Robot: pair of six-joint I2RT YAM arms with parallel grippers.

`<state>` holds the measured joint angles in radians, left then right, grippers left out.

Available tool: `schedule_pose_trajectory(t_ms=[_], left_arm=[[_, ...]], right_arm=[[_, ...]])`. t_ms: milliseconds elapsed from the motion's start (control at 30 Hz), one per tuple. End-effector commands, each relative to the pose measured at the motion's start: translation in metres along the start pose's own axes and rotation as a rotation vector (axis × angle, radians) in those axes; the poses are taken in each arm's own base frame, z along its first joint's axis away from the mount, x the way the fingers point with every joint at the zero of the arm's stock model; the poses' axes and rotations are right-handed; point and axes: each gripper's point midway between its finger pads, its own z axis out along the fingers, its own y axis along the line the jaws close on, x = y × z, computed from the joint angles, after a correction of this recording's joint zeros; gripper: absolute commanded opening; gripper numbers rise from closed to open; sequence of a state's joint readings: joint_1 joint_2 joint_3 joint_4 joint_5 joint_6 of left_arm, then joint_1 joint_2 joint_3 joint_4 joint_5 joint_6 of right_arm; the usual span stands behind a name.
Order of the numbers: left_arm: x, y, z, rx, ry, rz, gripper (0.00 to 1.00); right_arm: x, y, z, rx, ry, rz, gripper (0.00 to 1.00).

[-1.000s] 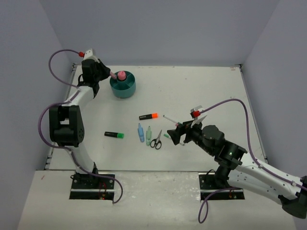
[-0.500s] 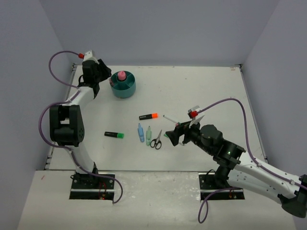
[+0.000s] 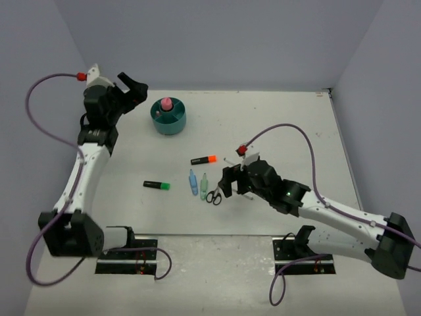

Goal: Sort the stationery into containers
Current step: Place the pen in the storage box, then pick up the pen from the center of the board.

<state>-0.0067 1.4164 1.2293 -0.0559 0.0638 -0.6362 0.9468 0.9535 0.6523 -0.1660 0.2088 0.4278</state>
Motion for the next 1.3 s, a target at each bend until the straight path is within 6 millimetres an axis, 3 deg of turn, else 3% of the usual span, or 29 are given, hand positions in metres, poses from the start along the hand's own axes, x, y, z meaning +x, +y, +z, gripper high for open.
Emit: schedule_pose_trajectory(t_ms=[0,67,133,200,333,433,733,800,1267], left_arm=[[0.011,-0.021,-0.108,0.125,-0.014,-0.060,1.00],[0.035,0.008,-0.128,0.044,-0.010,-0.021,1.00],[0.044,0.024,-0.162,-0.004,-0.023,0.059,1.00],[0.053,0.040,-0.175,-0.062,0.001,0.116,1.00],[0.064,0.052,-0.194,-0.083,0.018,0.203,1.00],[0.080,0.058,-0.193,-0.066,0.036,0.219,1.00],[0.093,0.051,-0.184,-0.004,0.097,0.227,1.00],[0.093,0.049,-0.185,0.008,0.091,0.229,1.00],[0.099,0.041,-0.183,0.061,0.114,0.235,1.00]], right_arm=[[0.001,0.008,0.022,0.090,0.144,0.131,0.99],[0.009,0.010,0.033,0.135,0.207,0.180,0.99],[0.019,0.015,0.040,0.148,0.255,0.209,0.99],[0.025,0.016,0.050,0.191,0.281,0.230,0.93],[0.033,0.024,0.071,0.285,0.324,0.217,0.77],[0.038,0.031,0.092,0.347,0.366,0.174,0.63],[0.059,0.038,0.129,0.394,0.437,0.150,0.62],[0.061,0.037,0.136,0.410,0.444,0.137,0.58],[0.094,0.020,0.151,0.481,0.509,0.112,0.47]])
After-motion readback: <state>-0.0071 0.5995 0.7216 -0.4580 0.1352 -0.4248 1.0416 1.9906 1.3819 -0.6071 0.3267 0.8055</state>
